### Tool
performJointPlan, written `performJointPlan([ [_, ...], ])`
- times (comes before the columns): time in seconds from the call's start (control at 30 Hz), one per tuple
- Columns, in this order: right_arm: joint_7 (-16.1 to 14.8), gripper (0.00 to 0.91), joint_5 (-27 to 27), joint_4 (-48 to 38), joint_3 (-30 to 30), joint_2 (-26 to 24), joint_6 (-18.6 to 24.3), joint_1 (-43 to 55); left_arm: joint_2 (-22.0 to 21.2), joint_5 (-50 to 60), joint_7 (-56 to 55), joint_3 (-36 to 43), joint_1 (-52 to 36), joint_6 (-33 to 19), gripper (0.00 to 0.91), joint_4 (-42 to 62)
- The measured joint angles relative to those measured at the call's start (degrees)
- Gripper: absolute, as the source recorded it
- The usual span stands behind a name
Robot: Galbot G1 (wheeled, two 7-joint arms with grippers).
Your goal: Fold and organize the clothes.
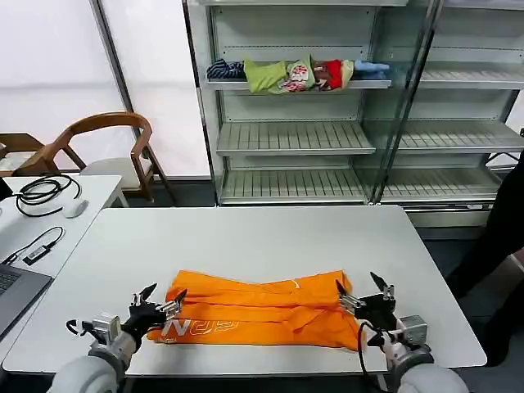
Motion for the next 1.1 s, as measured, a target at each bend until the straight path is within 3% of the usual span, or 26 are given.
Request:
performJointPlan([
  [0.4,-0.24,0.907,-1.72,2.46,2.69,1.39,0.61,-3.13,-1.04,-2.84,-11.01,3.89,-1.83,0.74,0.907,-0.36],
  [1.1,-0.28,0.907,-3.82,3.01,2.66,2.19,1.12,-4.66,-2.45,-2.85,-16.48,8.63,-4.1,1.29,0.907,2.37],
])
